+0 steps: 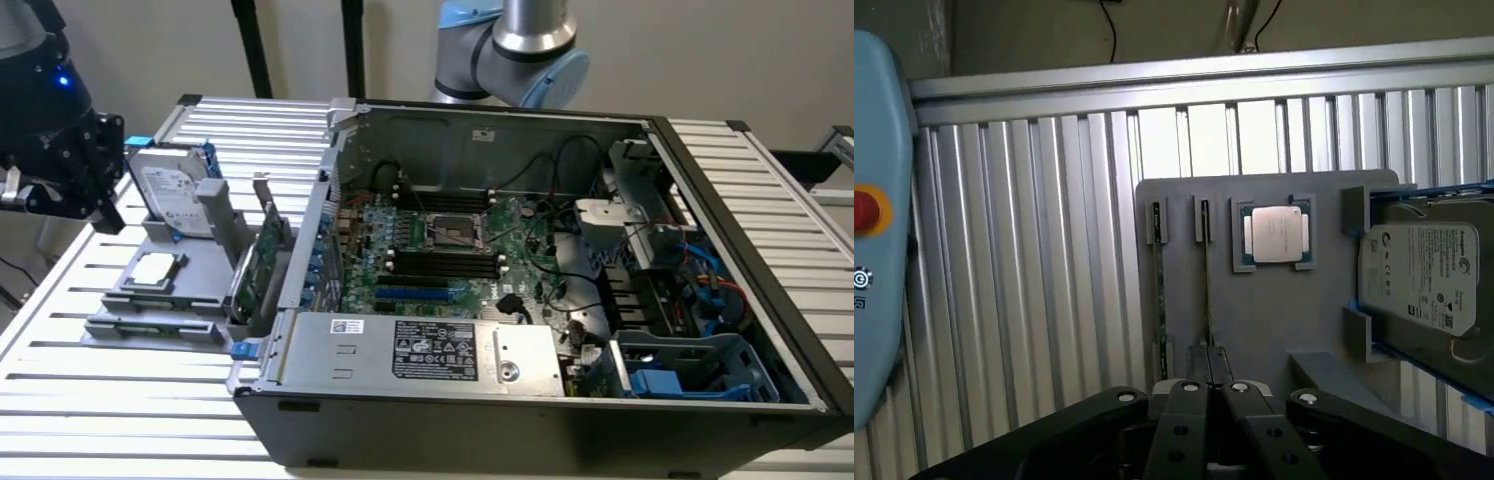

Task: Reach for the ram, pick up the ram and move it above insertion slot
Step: 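Pick up the ram and move it above insertion slot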

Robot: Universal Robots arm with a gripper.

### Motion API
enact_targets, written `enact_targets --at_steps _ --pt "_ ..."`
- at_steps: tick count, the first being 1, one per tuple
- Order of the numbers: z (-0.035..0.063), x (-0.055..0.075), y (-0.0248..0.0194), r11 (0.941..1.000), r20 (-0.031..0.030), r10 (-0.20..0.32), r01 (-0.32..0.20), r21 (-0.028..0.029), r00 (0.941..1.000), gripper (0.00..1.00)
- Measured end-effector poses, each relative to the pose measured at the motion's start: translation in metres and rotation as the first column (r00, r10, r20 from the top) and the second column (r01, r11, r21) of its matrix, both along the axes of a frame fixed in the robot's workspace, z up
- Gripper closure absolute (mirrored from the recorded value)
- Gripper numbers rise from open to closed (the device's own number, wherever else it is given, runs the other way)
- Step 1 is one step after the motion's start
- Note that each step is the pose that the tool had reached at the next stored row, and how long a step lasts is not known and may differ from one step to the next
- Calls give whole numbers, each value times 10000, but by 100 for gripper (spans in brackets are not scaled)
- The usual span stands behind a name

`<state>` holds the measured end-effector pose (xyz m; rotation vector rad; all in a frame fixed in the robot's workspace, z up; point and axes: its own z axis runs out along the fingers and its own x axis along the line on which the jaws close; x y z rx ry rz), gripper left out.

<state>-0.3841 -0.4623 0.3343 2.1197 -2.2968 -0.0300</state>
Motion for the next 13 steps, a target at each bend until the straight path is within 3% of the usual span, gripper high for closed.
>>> enact_targets --at_steps 6,9,11,12,13 --pt "0 3 -6 10000 -1 3 -3 2 10000 88" --pt "1 4 -6 10000 -2 4 -4 2 10000 70" --pt "0 4 -6 10000 -1 4 -4 2 10000 70" --pt "0 4 -6 10000 -2 4 -4 3 10000 64" --pt "0 5 -10 10000 -2 4 -4 6 10000 64"
